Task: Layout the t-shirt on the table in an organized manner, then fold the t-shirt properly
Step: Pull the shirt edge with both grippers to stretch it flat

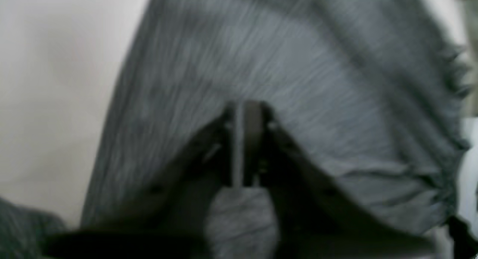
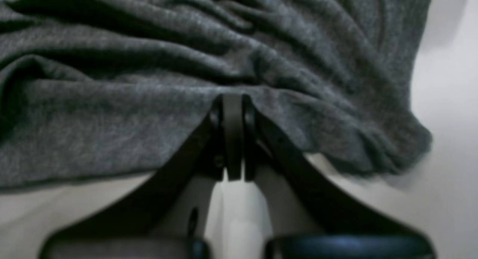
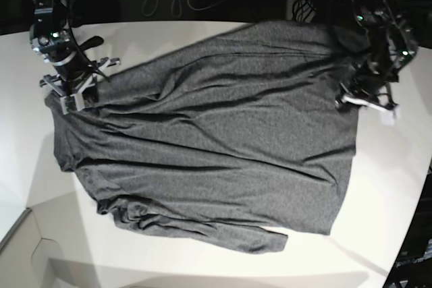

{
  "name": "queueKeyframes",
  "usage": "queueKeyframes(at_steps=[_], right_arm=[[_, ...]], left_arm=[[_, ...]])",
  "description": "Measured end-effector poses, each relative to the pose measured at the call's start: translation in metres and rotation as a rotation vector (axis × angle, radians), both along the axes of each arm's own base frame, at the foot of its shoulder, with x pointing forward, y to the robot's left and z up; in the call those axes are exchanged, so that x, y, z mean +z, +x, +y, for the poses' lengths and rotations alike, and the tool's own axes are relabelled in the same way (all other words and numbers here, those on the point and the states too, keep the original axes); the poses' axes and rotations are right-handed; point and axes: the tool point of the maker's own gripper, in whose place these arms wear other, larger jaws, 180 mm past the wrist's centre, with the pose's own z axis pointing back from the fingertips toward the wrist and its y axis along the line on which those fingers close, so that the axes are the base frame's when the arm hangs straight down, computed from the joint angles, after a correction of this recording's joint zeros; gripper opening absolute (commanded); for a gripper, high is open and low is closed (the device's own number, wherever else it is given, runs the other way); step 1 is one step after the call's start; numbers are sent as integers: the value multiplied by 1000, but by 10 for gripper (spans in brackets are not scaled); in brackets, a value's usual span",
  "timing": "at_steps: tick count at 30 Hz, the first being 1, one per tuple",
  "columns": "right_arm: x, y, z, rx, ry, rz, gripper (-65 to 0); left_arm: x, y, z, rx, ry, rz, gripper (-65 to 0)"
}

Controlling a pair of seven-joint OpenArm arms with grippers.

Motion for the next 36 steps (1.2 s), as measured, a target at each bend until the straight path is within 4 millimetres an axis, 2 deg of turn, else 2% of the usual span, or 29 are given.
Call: queueKeyframes(at_steps=[2, 7, 14, 20, 26, 32, 36], right_arm=[[2, 0, -9, -15, -14, -4, -646], [4, 0, -16, -36, -18, -11, -646], [4, 1, -17, -38, -19, -10, -645], [4, 1, -17, -37, -18, -11, -644], [-11, 1, -24, -59, -12, 26, -646], [-12, 1, -24, -60, -12, 27, -646], [-11, 1, -24, -59, -12, 26, -646]], left_arm=[[-10, 2, 2, 9, -11, 24, -641], [-29, 16, 12, 44, 12, 45, -649], [-35, 32, 35, 92, 39, 15, -649], [-34, 39, 55, 117, 60, 1, -649], [-32, 39, 61, 113, 75, 4, -649], [-30, 40, 63, 113, 80, 7, -647], [-22, 43, 64, 110, 113, 11, -645]])
